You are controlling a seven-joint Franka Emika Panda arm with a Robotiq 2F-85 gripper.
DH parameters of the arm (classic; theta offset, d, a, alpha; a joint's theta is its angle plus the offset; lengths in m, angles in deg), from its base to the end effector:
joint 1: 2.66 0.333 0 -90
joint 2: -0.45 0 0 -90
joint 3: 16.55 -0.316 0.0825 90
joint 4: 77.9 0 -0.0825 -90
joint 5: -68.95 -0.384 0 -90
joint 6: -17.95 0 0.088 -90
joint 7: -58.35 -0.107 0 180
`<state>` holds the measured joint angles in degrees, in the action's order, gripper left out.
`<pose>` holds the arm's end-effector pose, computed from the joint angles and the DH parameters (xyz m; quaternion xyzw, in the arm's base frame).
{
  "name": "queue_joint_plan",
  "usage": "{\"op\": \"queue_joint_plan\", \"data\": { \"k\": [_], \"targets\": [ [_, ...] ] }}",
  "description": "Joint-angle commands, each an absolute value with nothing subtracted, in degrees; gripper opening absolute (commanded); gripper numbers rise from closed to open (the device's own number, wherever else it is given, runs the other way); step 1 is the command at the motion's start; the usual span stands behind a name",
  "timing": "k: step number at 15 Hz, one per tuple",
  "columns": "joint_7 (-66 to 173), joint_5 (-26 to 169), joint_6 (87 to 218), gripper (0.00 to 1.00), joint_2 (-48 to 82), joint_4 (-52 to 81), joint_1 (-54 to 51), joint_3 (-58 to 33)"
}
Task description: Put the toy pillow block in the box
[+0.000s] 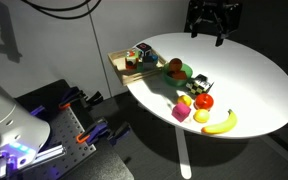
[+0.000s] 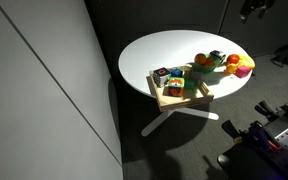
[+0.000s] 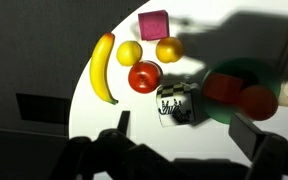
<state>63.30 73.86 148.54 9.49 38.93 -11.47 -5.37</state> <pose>0.5519 -0.2001 0.3764 0.9926 -0.1025 0.0307 0.0568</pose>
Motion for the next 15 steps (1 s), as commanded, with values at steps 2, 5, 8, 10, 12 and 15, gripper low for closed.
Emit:
{"op": "queue_joint_plan", "data": {
  "k": [2,5,8,10,12,15],
  "targets": [
    [63.0,74.2,148.3,1.0,9.7,38.8,-12.1,-5.8],
    [62.9,74.2,148.3,1.0,9.7,38.8,-12.1,-5.8],
    [62.9,74.2,148.3,1.0,9.7,38.8,-12.1,-5.8],
    [62.9,74.2,148.3,1.0,9.7,38.8,-12.1,-5.8],
    [61.8,74.0,147.5,1.0,11.9,37.1,-12.1,-5.7],
    [59.7,73.3,147.9,1.0,15.8,35.2,-12.1,-5.8]
  ]
}}
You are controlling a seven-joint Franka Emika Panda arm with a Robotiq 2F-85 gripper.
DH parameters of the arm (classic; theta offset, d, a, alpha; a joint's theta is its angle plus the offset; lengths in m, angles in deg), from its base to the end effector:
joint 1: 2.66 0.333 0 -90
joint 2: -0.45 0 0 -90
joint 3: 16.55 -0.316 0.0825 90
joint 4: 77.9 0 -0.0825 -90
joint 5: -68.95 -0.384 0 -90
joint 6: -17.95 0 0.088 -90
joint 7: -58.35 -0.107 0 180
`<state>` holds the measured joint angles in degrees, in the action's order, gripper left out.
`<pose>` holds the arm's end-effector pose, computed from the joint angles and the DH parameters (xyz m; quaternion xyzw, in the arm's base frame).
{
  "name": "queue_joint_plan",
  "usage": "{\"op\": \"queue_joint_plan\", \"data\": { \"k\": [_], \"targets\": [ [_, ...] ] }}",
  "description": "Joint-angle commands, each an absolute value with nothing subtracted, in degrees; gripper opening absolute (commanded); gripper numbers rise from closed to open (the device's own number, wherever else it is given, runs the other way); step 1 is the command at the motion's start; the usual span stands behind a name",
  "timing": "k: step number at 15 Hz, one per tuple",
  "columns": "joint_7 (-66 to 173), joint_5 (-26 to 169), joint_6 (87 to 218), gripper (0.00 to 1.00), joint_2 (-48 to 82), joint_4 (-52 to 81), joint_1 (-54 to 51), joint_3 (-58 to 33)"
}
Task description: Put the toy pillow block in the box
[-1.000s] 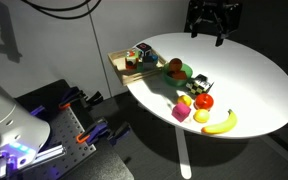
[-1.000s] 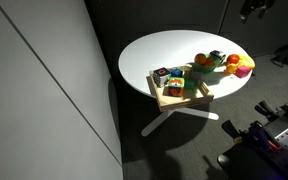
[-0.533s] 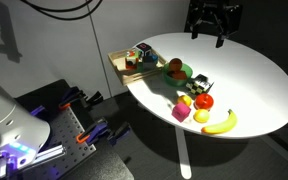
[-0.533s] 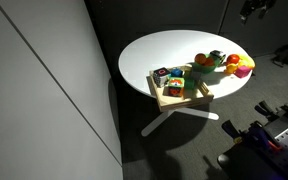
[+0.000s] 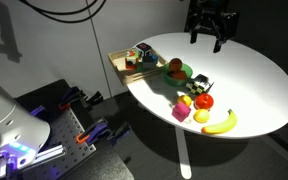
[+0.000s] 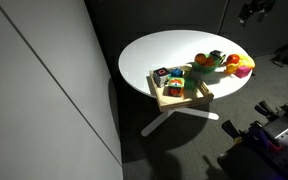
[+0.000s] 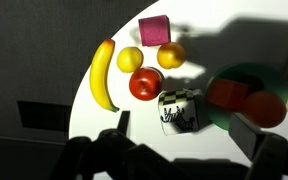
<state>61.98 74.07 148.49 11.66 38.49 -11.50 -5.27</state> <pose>0.5546 -0.2021 0.3580 0.9918 -0.1130 0.0154 0.0581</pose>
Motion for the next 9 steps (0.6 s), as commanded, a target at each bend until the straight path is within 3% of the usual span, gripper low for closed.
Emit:
{"op": "queue_joint_plan", "data": {
  "k": [1,9],
  "targets": [
    [59.0,73.2,148.3,1.0,17.0,34.6,-12.1,-5.8],
    [58.1,71.5,153.3,1.0,27.2,29.9,-12.6,-6.6]
  ]
}}
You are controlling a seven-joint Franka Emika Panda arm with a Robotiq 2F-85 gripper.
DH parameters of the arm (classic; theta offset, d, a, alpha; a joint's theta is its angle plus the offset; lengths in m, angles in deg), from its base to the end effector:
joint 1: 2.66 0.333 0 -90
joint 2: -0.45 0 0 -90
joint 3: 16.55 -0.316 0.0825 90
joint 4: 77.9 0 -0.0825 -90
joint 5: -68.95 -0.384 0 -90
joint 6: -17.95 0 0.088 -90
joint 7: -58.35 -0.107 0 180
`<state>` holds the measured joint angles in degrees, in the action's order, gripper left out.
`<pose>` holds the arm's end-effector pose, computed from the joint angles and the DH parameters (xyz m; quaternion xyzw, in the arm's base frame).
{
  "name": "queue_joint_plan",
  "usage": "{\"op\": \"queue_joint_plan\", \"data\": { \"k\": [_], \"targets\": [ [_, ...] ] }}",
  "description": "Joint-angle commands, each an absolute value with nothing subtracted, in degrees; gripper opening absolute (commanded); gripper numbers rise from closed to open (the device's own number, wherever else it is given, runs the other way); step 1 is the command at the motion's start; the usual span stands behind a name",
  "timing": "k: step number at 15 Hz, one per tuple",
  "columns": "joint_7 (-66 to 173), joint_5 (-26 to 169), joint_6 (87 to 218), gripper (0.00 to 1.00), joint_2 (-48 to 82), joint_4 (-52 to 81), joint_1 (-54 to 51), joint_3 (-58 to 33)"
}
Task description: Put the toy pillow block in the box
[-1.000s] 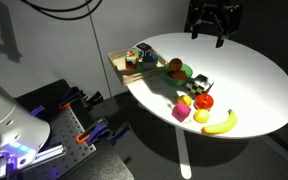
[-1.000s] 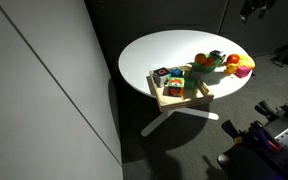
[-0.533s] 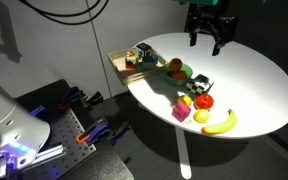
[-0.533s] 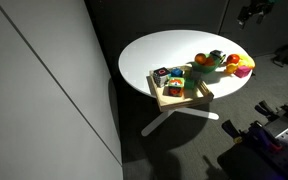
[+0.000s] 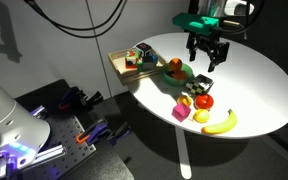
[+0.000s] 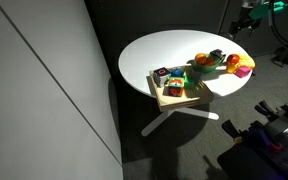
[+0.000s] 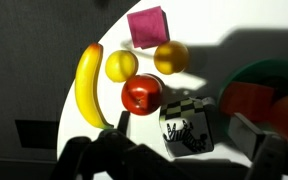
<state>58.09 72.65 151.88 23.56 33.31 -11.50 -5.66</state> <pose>0.5850 -0.2054 0.2787 0.9878 -0.1438 -0.0107 0.0594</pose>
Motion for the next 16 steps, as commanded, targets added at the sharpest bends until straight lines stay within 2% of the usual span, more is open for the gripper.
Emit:
{"op": "queue_joint_plan", "data": {
  "k": [1,16],
  "targets": [
    [58.5,71.3,154.2,1.0,28.5,29.2,-12.8,-6.8],
    [59.6,71.0,162.1,1.0,40.3,20.4,-13.2,-8.5]
  ]
}}
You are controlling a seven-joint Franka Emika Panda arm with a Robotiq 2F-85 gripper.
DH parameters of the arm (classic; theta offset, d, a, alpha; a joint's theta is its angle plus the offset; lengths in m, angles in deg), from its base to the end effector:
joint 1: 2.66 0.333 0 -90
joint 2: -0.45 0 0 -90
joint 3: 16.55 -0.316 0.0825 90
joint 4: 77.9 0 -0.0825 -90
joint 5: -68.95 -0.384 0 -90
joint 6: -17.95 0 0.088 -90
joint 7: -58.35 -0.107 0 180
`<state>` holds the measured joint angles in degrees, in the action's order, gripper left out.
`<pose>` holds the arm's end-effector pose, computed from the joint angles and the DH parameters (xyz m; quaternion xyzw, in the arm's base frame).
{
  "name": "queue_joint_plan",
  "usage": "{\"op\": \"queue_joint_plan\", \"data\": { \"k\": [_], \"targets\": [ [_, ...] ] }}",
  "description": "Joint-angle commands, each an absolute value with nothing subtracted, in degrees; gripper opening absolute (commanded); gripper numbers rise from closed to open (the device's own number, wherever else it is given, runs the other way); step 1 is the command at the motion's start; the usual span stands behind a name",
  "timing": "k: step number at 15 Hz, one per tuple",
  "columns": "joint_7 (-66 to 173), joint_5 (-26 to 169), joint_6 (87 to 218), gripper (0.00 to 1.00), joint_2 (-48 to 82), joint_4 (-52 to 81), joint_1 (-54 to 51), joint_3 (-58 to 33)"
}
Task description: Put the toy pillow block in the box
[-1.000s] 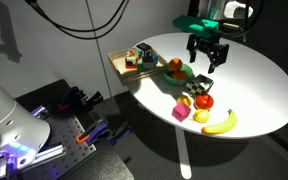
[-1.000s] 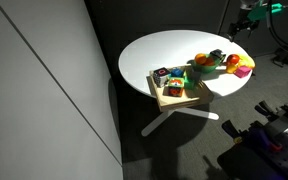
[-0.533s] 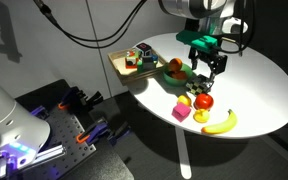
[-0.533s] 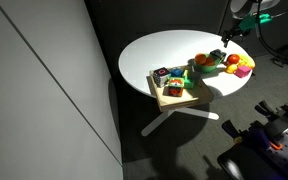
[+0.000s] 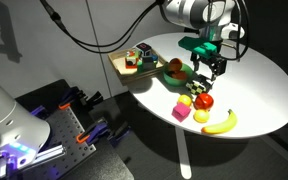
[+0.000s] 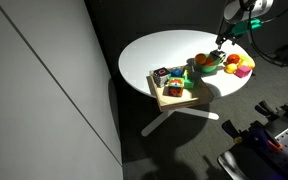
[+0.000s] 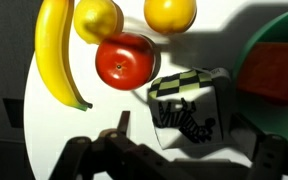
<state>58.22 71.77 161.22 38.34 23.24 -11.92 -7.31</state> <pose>0.6383 -0.2033 0.2005 0.9894 -0.1240 0.0295 0.0697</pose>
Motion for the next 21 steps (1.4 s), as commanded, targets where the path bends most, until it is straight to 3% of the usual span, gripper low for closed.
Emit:
{"op": "queue_joint_plan", "data": {
  "k": [1,21],
  "targets": [
    [59.6,71.1,162.6,1.0,40.8,20.1,-13.1,-8.6],
    [57.4,74.8,170.9,1.0,45.5,18.7,-9.0,-5.6]
  ]
}}
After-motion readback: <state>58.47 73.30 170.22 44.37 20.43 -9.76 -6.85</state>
